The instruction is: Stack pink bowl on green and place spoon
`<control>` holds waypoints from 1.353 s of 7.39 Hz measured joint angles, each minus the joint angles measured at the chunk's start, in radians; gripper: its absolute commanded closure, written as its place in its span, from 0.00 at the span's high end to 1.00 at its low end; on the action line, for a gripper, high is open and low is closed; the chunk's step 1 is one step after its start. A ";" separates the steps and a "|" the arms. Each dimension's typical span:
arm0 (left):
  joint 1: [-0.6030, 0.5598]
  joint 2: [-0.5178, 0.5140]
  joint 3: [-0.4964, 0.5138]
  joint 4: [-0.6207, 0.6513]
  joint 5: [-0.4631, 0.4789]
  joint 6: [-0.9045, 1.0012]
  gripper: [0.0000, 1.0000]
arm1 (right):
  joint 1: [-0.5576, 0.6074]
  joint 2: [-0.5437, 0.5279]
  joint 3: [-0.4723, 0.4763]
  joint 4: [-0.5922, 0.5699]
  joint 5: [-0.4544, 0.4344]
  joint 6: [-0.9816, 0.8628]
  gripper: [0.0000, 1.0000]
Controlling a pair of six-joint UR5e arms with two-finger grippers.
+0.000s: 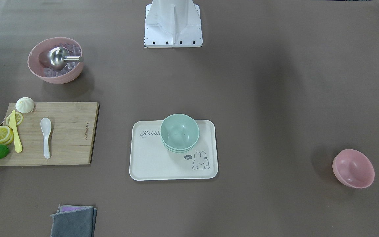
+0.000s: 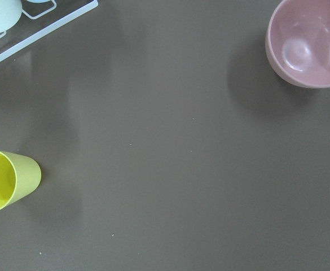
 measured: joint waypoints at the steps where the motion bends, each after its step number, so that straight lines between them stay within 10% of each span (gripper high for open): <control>1: 0.000 0.007 0.000 0.000 0.002 -0.001 0.98 | -0.001 -0.001 -0.003 0.001 -0.013 -0.002 1.00; 5: 0.002 0.022 -0.005 -0.003 0.119 -0.005 0.98 | -0.004 -0.003 -0.006 0.001 -0.086 -0.005 1.00; 10: 0.004 0.011 -0.045 -0.006 0.039 -0.006 0.98 | -0.004 0.001 0.000 0.002 -0.077 0.005 1.00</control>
